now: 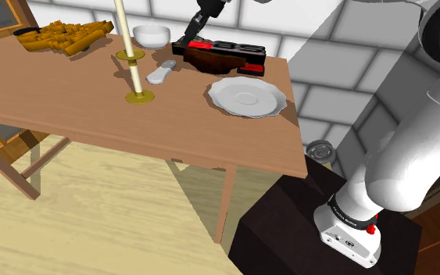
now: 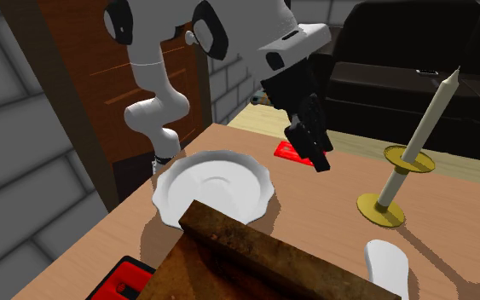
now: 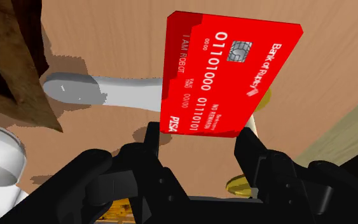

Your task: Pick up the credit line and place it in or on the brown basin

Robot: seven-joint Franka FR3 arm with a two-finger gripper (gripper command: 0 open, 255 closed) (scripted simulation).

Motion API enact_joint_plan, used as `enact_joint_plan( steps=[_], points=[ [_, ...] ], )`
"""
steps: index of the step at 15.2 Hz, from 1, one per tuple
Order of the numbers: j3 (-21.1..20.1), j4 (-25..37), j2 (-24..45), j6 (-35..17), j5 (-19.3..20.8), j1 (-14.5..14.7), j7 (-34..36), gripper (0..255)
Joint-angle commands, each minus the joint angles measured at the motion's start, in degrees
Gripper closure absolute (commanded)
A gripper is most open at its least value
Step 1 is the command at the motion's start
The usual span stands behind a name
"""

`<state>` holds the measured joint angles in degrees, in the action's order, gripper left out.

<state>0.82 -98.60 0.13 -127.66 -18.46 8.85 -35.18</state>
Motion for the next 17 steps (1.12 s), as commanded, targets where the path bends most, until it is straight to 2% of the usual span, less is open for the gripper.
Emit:
enact_joint_plan(
  steps=[1, 9, 13, 15, 17],
  points=[
    [1.28, 2.81, 1.96, 1.65, -1.31, -1.29, -2.76, 255],
    [4.78, 19.57, 13.90, 9.63, -6.05, -7.32, -10.94, 255],
    [5.64, 31.90, 22.11, 15.19, -8.14, -11.19, -13.45, 255],
    [5.81, 40.81, 27.76, 19.04, -9.13, -13.61, -14.07, 255],
    [5.70, 37.91, 26.89, 17.15, -9.23, -13.43, -14.84, 255]
  ],
)
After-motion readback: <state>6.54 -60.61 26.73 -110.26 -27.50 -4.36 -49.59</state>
